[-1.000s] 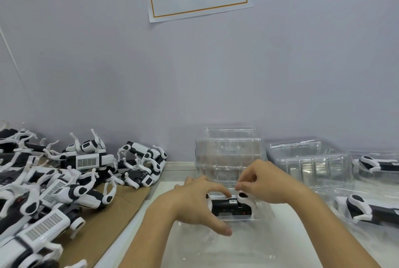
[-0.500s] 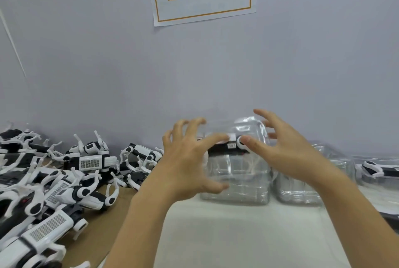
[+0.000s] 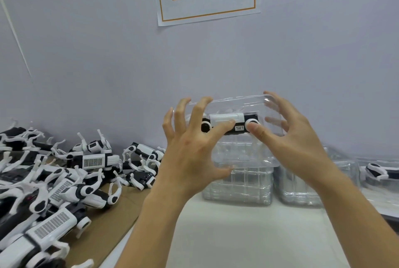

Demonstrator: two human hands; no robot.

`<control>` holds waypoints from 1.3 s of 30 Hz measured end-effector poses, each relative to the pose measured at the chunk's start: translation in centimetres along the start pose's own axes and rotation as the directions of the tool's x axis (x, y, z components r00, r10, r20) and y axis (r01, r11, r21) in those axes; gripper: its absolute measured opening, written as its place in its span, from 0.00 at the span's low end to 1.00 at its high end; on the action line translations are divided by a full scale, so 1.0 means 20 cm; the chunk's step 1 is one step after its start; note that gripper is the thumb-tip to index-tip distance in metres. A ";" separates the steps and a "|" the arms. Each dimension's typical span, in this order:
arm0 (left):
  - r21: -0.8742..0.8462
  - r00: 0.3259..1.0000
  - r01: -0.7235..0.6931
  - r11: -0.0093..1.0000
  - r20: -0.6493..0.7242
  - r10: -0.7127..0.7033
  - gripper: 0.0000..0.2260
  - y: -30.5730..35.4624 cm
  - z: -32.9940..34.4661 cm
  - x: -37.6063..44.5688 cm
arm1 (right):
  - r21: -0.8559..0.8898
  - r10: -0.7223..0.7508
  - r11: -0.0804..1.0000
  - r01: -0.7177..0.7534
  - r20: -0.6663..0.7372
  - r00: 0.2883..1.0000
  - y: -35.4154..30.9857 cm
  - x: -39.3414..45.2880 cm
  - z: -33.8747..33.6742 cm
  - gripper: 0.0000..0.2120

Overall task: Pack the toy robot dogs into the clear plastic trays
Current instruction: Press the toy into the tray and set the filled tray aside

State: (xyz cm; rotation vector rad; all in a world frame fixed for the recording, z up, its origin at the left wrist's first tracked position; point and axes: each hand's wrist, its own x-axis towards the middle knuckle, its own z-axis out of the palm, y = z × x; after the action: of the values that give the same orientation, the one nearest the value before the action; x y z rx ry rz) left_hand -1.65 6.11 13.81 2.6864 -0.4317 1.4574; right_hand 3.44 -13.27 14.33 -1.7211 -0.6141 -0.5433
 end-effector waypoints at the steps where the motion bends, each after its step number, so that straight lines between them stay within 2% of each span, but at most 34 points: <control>1: -0.033 1.000 0.017 0.999 0.003 -0.017 0.35 0.00 0.00 0.00 | 0.013 -0.004 1.000 0.004 -0.007 1.000 0.00 0.00 0.00 0.36; 4: -0.155 0.996 0.090 0.984 0.014 -0.089 0.35 -0.01 0.01 0.00 | 0.079 -0.017 0.997 0.022 -0.062 0.998 0.00 0.01 0.01 0.36; 7: -0.275 0.984 0.180 0.944 0.032 -0.178 0.34 -0.02 0.02 -0.01 | 0.139 -0.029 0.989 0.052 -0.164 0.986 -0.01 0.01 0.01 0.28; 9: -0.422 0.959 0.272 0.865 0.044 -0.280 0.32 -0.01 0.02 -0.01 | 0.217 0.000 0.975 0.052 -0.234 0.972 -0.02 0.01 0.01 0.24; 10: -0.519 0.938 0.319 0.793 0.056 -0.341 0.31 -0.01 0.02 -0.02 | 0.256 0.026 0.966 0.044 -0.263 0.964 -0.02 0.02 0.00 0.23; 13: -0.731 0.857 0.422 0.536 0.130 -0.498 0.31 -0.03 0.00 -0.02 | 0.335 0.096 0.942 0.005 -0.282 0.955 -0.03 0.02 -0.01 0.17; 14: -0.796 0.833 0.437 0.419 0.183 -0.522 0.31 -0.03 0.00 -0.01 | 0.346 0.109 0.938 -0.011 -0.266 0.958 -0.03 0.02 0.00 0.14; 17: -0.924 0.808 0.381 -0.033 0.350 -0.474 0.33 -0.05 -0.01 -0.01 | 0.337 0.106 0.941 -0.023 -0.229 0.968 -0.05 0.01 0.03 0.12; 19: -0.886 0.761 0.335 -0.319 0.455 -0.462 0.29 -0.05 -0.03 -0.02 | 0.300 0.059 0.954 0.009 -0.218 0.974 -0.07 0.00 0.07 0.11; 21: -0.771 0.703 0.233 -0.593 0.555 -0.445 0.33 -0.07 -0.02 -0.04 | 0.256 -0.003 0.965 0.056 -0.202 0.979 -0.10 -0.01 0.11 0.10; 23: -0.649 0.696 0.128 -0.750 0.598 -0.399 0.40 -0.08 -0.01 -0.04 | 0.216 -0.065 0.971 0.107 -0.193 0.979 -0.13 -0.03 0.14 0.11; 26: -0.574 0.765 0.113 -0.811 0.571 -0.297 0.45 -0.08 0.01 -0.05 | 0.127 -0.166 0.972 0.196 -0.211 0.963 -0.16 -0.05 0.19 0.10; 29: -0.559 0.790 0.149 -0.816 0.563 -0.242 0.45 -0.10 0.04 -0.07 | -0.014 -0.323 0.945 0.328 -0.221 0.920 -0.21 -0.08 0.25 0.10; 32: -0.599 0.774 0.195 -0.777 0.581 -0.253 0.41 -0.11 0.05 -0.08 | -0.122 -0.460 0.887 0.446 -0.149 0.875 -0.23 -0.12 0.30 0.11; 35: -0.630 0.734 0.222 -0.744 0.611 -0.298 0.36 -0.12 0.04 -0.09 | -0.089 -0.496 0.868 0.489 -0.081 0.865 -0.21 -0.13 0.33 0.11; 39: -0.646 0.704 0.205 -0.735 0.619 -0.348 0.37 -0.13 0.04 -0.09 | -0.115 -0.565 0.823 0.556 -0.081 0.821 -0.19 -0.11 0.32 0.13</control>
State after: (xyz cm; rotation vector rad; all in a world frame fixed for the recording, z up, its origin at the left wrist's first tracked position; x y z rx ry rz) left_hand -1.26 8.78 12.12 0.6637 -0.2397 0.1598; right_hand -0.46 -6.59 14.23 -1.5619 -1.0416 -1.0900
